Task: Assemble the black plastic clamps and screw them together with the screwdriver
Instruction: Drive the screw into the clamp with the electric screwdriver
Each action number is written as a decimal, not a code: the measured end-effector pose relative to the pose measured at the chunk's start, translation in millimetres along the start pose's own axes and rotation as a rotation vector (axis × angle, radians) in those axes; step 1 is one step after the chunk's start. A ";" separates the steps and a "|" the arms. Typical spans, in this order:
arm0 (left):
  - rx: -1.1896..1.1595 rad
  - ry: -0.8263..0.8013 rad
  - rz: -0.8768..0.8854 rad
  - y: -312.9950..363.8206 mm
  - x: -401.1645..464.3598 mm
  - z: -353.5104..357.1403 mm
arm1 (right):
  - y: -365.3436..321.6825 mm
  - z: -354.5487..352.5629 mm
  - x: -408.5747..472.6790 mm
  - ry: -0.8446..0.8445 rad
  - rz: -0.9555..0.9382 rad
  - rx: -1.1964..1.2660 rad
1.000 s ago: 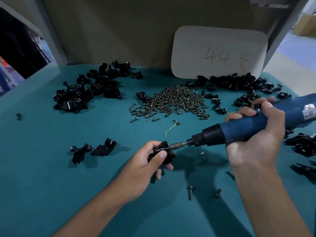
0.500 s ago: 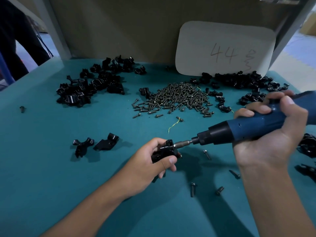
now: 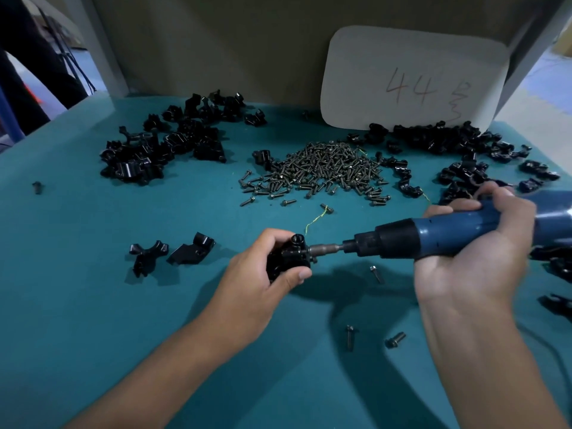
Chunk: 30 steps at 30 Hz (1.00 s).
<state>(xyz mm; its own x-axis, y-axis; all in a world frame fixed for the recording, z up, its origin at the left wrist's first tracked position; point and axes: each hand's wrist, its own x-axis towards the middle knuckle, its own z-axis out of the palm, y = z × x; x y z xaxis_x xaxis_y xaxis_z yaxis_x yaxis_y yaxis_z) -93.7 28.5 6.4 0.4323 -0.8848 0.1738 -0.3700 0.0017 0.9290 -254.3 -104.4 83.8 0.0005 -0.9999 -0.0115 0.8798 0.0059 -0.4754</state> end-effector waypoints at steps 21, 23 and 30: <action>-0.237 -0.132 -0.096 -8.5 0.8 3.4 | 10.2 -6.9 8.7 -0.004 0.012 -0.033; -0.241 -0.126 -0.099 -8.4 1.2 3.3 | 10.7 -6.6 7.9 -0.012 0.019 -0.035; -0.251 -0.116 -0.100 -5.7 0.0 1.2 | 12.8 -6.5 6.8 -0.021 0.032 -0.039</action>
<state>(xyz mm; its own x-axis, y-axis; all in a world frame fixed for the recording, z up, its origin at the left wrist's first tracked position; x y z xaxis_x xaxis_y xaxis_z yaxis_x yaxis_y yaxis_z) -92.6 27.9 0.8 0.3543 -0.9337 0.0520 -0.1088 0.0141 0.9940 -246.1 -111.1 71.9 0.0382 -0.9992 -0.0092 0.8600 0.0375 -0.5089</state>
